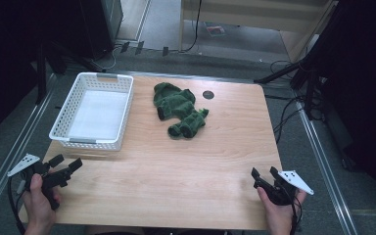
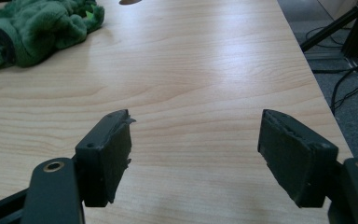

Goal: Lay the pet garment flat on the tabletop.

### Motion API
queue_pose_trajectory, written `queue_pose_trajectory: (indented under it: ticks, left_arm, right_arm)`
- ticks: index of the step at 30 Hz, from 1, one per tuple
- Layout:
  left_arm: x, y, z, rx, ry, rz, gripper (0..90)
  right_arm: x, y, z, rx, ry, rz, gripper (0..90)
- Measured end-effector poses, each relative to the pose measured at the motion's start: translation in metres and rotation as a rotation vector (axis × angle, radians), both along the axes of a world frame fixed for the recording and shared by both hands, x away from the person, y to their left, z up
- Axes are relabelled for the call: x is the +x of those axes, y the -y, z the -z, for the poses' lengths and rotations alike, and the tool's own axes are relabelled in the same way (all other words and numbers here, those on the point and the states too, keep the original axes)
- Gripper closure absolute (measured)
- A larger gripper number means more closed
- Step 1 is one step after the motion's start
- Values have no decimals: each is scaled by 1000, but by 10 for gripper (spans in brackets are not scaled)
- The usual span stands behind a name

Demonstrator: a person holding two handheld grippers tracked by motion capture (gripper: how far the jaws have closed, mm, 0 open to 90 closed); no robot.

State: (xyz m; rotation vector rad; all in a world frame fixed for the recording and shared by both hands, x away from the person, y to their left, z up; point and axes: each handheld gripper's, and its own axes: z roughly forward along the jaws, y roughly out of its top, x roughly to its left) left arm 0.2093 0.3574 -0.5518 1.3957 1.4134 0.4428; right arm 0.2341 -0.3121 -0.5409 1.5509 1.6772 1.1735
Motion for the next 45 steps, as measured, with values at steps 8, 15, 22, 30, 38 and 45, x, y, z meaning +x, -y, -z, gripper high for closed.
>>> queue_pose_trajectory:
  ticks: [8,15,22,30,38,45]
  left_arm:
    - [1,2,1,4,-4,-11,72]
    - [1,3,1,18,-3,-12,72]
    - [3,4,2,14,-2,-16,72]
    - [3,3,3,-2,4,-8,72]
    - [4,3,3,-1,7,-8,72]
    - [3,4,2,16,21,-33,72]
  right_arm:
    - [19,-52,-20,-57,14,-137,225]
    - [53,-100,-46,-68,35,-254,201]
    - [109,-162,-70,-134,35,-326,190]
    - [167,-205,-60,-150,-48,-346,212]
    - [203,-226,-17,-234,-213,-325,381]
    - [202,-226,-10,-340,-259,-342,811]
